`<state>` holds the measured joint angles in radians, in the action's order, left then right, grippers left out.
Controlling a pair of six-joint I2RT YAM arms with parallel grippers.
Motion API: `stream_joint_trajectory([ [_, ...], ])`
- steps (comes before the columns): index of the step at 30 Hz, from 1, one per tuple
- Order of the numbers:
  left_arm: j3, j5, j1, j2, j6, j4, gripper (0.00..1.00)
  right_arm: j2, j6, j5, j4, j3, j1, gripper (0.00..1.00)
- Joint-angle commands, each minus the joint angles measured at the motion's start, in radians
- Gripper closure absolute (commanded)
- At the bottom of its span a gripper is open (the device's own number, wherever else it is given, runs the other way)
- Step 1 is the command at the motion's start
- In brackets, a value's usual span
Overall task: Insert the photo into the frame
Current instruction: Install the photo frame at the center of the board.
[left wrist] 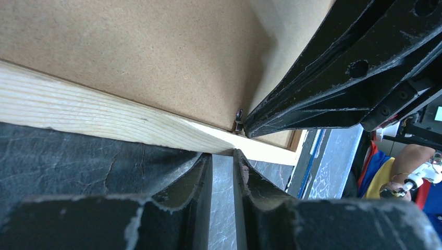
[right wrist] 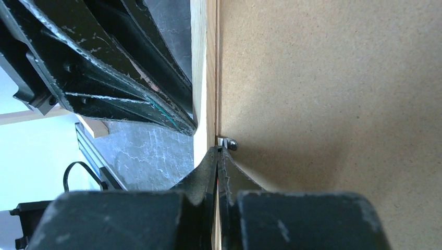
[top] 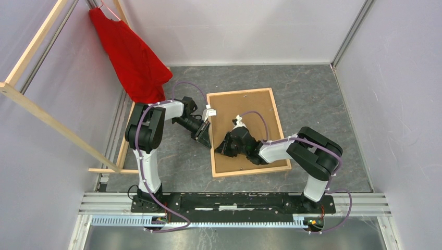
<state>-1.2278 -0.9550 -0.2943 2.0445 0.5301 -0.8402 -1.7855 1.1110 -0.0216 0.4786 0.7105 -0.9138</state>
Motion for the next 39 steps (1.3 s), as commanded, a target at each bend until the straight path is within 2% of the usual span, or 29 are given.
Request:
stream_joint_trajectory([
  [1, -0.001, 0.022, -0.044, -0.008, -0.003, 0.078, 0.74, -0.009, -0.003, 0.025, 0.224, -0.017, 0.022, 0.93],
  [3, 0.004, 0.026, -0.039, -0.024, -0.003, 0.077, 0.74, 0.031, 0.0, -0.015, 0.278, -0.057, 0.038, 0.86],
  [8, -0.062, 0.032, 0.001, -0.042, 0.036, -0.001, 0.73, 0.152, -0.067, -0.031, 0.256, -0.11, 0.093, 0.67],
  [12, -0.143, 0.046, 0.05, -0.03, 0.021, -0.015, 0.66, 0.17, -0.134, -0.05, 0.206, -0.072, 0.147, 0.61],
  [15, -0.212, 0.09, 0.076, -0.013, -0.02, 0.005, 0.56, 0.11, -0.218, -0.075, 0.134, 0.031, 0.214, 0.56],
  [19, -0.278, 0.184, 0.094, 0.027, -0.137, 0.124, 0.5, -0.022, -0.337, -0.083, 0.072, 0.203, 0.274, 0.53],
  [25, -0.393, 0.137, 0.104, 0.134, -0.241, 0.156, 0.51, -0.286, -0.423, -0.184, -0.021, 0.511, 0.331, 0.46],
  [29, -0.402, 0.123, 0.104, 0.169, -0.246, 0.156, 0.55, -0.379, -0.411, -0.216, -0.041, 0.605, 0.346, 0.47],
  [33, -0.388, 0.14, 0.105, 0.181, -0.237, 0.155, 0.64, -0.442, -0.404, -0.243, -0.064, 0.672, 0.349, 0.52],
  [36, -0.383, 0.144, 0.106, 0.185, -0.237, 0.156, 0.71, -0.47, -0.396, -0.266, -0.069, 0.698, 0.348, 0.74],
  [39, -0.378, 0.143, 0.104, 0.186, -0.238, 0.156, 0.72, -0.481, -0.396, -0.279, -0.085, 0.706, 0.348, 0.86],
])
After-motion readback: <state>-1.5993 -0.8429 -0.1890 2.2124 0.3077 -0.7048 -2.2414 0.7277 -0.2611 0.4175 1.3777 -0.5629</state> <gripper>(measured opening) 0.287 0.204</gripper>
